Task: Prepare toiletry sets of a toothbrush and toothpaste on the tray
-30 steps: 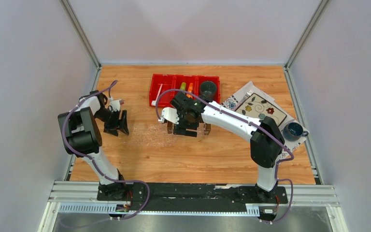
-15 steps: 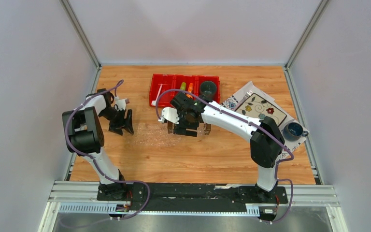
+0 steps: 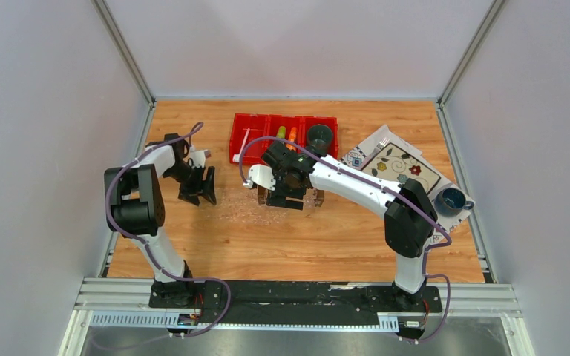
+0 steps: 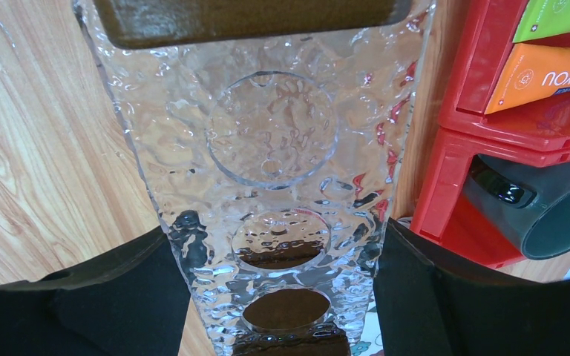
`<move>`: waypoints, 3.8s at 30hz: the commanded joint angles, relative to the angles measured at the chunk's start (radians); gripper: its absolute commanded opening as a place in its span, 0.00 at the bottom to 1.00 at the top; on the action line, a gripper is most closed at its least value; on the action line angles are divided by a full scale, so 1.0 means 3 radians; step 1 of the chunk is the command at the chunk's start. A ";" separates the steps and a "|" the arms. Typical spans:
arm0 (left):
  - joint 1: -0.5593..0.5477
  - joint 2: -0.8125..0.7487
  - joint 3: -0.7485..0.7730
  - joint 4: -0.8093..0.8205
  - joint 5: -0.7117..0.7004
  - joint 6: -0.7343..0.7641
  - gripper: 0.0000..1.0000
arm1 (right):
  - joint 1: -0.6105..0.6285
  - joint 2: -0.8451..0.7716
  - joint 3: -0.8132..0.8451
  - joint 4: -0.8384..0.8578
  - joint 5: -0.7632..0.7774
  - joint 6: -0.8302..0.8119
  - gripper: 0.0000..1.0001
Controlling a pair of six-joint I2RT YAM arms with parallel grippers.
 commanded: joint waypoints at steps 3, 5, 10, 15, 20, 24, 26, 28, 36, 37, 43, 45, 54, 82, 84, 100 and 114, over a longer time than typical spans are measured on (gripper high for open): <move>-0.0138 -0.0103 -0.0084 0.0113 0.0140 -0.0179 0.73 | 0.0010 -0.0103 0.0174 0.0095 0.0051 -0.0019 0.39; -0.0189 -0.0133 -0.0119 0.0128 0.0166 -0.0220 0.73 | 0.0010 -0.0088 0.0189 0.0079 0.0040 -0.0019 0.39; -0.0245 -0.0179 -0.0145 0.0143 0.0253 -0.0266 0.73 | 0.0015 -0.0006 0.0291 0.0054 -0.0005 -0.0029 0.39; -0.0250 -0.0256 -0.0104 0.0143 0.0258 -0.0256 0.76 | 0.0036 0.0152 0.0455 -0.0007 -0.0062 -0.0034 0.40; -0.0220 -0.0460 -0.0079 0.0098 0.0350 -0.0123 0.81 | 0.0061 0.0357 0.0710 -0.0130 -0.0052 -0.0090 0.39; -0.0072 -0.0604 -0.0079 0.0082 0.0488 -0.0077 0.85 | 0.0092 0.0495 0.0894 -0.0222 -0.0072 -0.0126 0.40; 0.0061 -0.0650 -0.0079 0.0042 0.0524 0.0010 0.86 | 0.0107 0.0582 0.1027 -0.0263 -0.0087 -0.0136 0.40; 0.0199 -0.0680 -0.0084 0.0021 0.0554 0.0071 0.86 | 0.0138 0.0648 0.1129 -0.0350 -0.0103 -0.0141 0.40; 0.0430 -0.0788 -0.0191 -0.0056 0.0616 0.0327 0.86 | 0.0245 0.1011 0.1543 -0.0508 -0.0149 -0.0126 0.40; 0.0440 -0.0803 -0.0211 -0.0071 0.0621 0.0368 0.86 | 0.0251 0.1062 0.1564 -0.0519 -0.0159 -0.0121 0.40; 0.0486 -0.0936 -0.0262 -0.0087 0.0565 0.0485 0.86 | 0.0286 0.1236 0.1763 -0.0565 -0.0185 -0.0075 0.40; 0.0491 -0.0967 -0.0288 -0.0081 0.0565 0.0501 0.86 | 0.0297 0.1277 0.1820 -0.0585 -0.0180 -0.0065 0.40; 0.0491 -0.1028 -0.0380 0.0010 0.0514 0.0537 0.86 | 0.0333 0.1502 0.2055 -0.0626 -0.0164 0.0058 0.42; 0.0491 -0.1120 -0.0467 0.0072 0.0483 0.0578 0.86 | 0.0282 0.1319 0.1662 -0.0657 -0.0082 0.0201 0.44; 0.0491 -0.1120 -0.0467 0.0072 0.0488 0.0583 0.85 | 0.0271 0.1313 0.1646 -0.0652 -0.0093 0.0196 0.44; 0.0491 -0.1115 -0.0452 0.0051 0.0519 0.0583 0.86 | 0.0220 0.1272 0.1651 -0.0682 -0.0087 0.0268 0.46; 0.0491 -0.1105 -0.0467 0.0051 0.0524 0.0572 0.86 | 0.0225 0.1257 0.1651 -0.0723 -0.0113 0.0314 0.47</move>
